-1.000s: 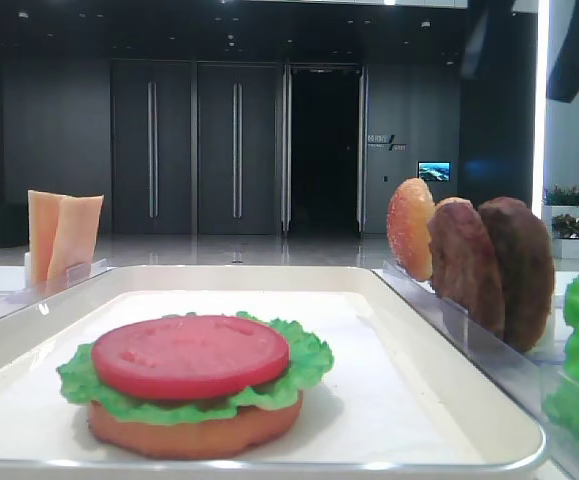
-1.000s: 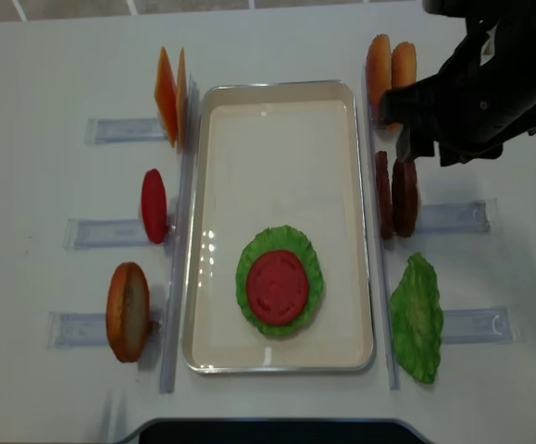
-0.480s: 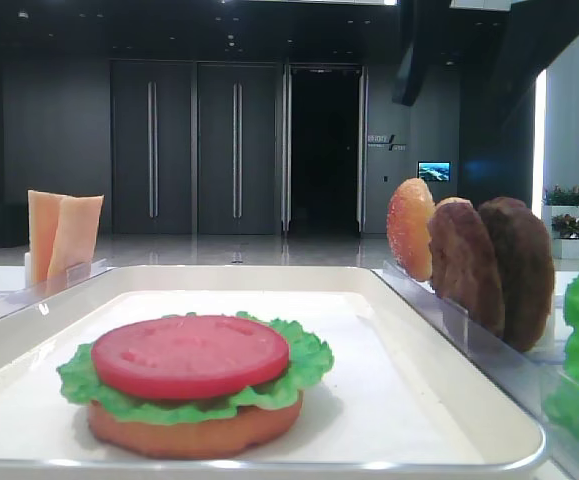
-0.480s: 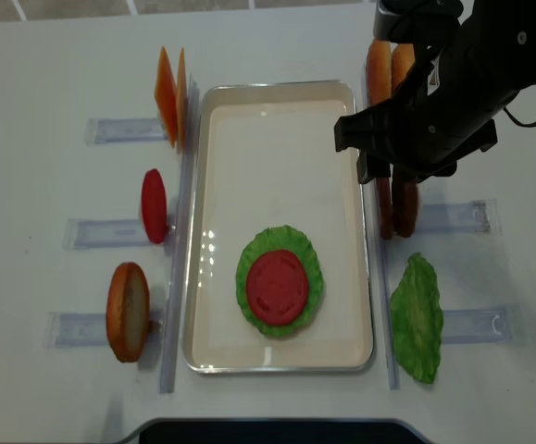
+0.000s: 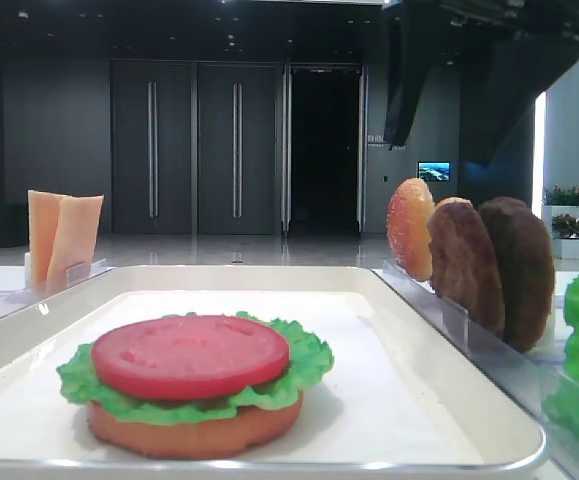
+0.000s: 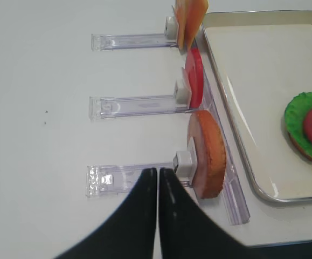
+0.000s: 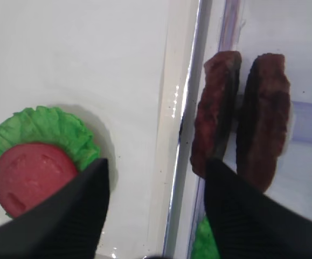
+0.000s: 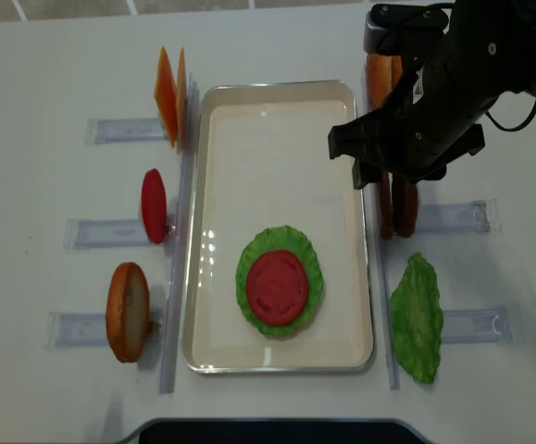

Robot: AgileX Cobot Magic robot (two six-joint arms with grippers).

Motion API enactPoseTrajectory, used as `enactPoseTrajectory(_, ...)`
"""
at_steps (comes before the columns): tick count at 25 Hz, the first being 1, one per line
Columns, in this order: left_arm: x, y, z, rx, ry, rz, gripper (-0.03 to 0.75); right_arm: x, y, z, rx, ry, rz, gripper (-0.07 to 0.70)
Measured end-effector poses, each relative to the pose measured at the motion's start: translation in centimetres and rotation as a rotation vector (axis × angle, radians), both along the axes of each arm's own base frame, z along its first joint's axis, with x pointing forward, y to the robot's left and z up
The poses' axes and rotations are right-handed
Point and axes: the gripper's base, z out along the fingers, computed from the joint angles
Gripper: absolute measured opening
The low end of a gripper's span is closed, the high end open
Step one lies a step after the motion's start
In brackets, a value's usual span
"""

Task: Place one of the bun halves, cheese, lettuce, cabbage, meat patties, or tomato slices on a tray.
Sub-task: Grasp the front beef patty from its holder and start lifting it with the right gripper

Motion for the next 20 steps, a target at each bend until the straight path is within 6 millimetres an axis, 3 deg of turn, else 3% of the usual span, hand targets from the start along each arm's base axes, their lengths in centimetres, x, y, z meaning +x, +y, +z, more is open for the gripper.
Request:
enactPoseTrajectory(10, 0.0, 0.0, 0.0, 0.0, 0.0, 0.0, 0.0, 0.6, 0.3, -1.4, -0.028, 0.013, 0.019, 0.405)
enactPoseTrajectory(20, 0.0, 0.0, 0.0, 0.0, 0.0, 0.0, 0.0, 0.8, 0.2, -1.6, -0.056, 0.001, 0.033, 0.405)
